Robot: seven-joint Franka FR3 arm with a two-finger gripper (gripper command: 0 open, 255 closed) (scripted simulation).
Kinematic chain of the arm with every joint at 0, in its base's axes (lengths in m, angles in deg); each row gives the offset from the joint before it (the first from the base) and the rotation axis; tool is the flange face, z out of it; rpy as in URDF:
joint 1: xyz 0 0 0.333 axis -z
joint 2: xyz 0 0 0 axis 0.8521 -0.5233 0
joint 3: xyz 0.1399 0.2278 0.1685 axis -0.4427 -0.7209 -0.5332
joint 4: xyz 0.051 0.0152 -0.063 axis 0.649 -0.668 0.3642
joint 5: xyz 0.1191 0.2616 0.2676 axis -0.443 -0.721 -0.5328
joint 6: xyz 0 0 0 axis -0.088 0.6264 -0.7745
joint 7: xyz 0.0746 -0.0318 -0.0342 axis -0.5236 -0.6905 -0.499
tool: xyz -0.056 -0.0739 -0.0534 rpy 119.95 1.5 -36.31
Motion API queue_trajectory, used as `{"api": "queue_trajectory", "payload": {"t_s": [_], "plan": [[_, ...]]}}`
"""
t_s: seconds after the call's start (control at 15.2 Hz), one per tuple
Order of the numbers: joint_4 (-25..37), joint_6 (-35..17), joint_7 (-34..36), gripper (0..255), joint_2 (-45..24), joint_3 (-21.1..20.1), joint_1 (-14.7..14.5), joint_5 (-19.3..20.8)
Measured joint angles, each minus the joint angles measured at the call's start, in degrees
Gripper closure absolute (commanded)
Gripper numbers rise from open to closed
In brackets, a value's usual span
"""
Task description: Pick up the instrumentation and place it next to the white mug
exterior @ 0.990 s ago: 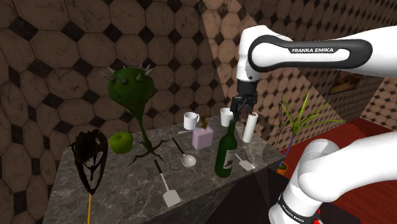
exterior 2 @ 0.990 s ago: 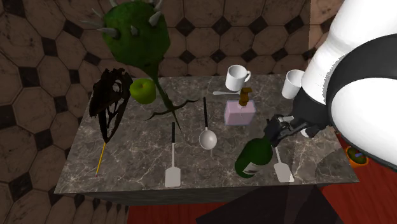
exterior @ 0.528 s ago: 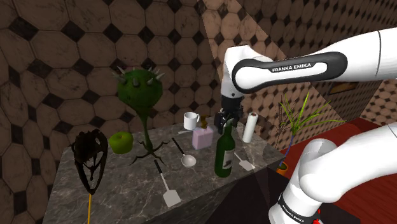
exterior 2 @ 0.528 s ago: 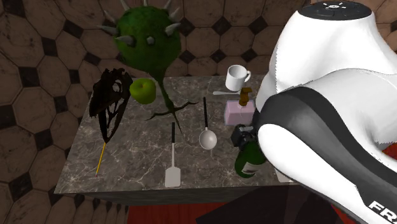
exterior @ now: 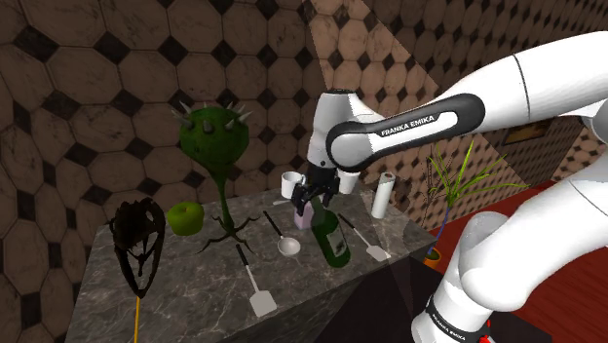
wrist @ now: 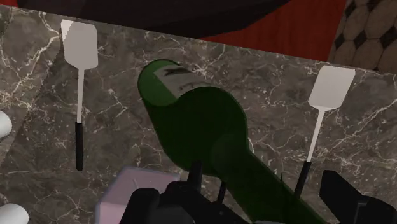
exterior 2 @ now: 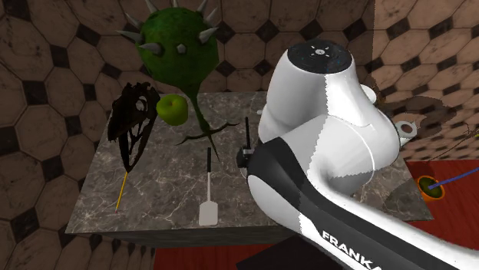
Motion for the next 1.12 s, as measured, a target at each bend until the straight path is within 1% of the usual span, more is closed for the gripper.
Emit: {"api": "queue_trajectory", "payload": {"t_s": [0.07, 0.13, 0.2, 0.26, 0.33, 0.4, 0.46, 0.53, 0.59, 0.66, 0.73, 0.79, 0.86, 0.92, 0.99, 1.12], "plan": [[1.03, -3.22, 1.24, 0, -2.88, -0.83, -0.25, -0.21], [1.05, -7.09, 2.27, 0, -4.37, -1.51, -0.53, -0.33], [0.44, -11.97, 3.2, 0, -5.49, -2.06, -0.8, -0.44], [1.55, -14.36, 3.64, 0, -7.73, -2.19, -0.65, 1.12], [1.75, -18.22, 4.53, 0, -10.03, -3.28, -1.17, 4.78], [1.76, -20.87, 6.51, 0, -11.5, -3.8, -1.95, 7.83], [3.06, -23.26, 8.0, 0, -14.47, -3.71, -2.35, 9.7], [2.1, -27.24, 9.15, 0, -15.48, -3.55, -3.35, 12.66], [3.59, -28.94, 9.3, 0, -18.18, -2.51, -4.12, 12.82], [5.23, -31.15, 9.6, 0, -21.86, -2.83, -4.87, 12.31], [5.57, -32.57, 11.9, 0, -24.46, -3.08, -5.33, 10.11], [6.46, -29.56, 13.29, 0, -26.72, -3.04, -5.4, 6.84], [7.3, -24.69, 14.97, 0, -28.16, -3.37, -5.69, 5.5], [9.04, -22.63, 16.66, 0, -30.54, -3.61, -6.0, 5.38], [10.74, -22.06, 18.05, 0, -32.97, -3.66, -6.29, 5.76], [13.4, -23.38, 20.89, 0, -37.66, -3.5, -7.22, 7.21]]}}
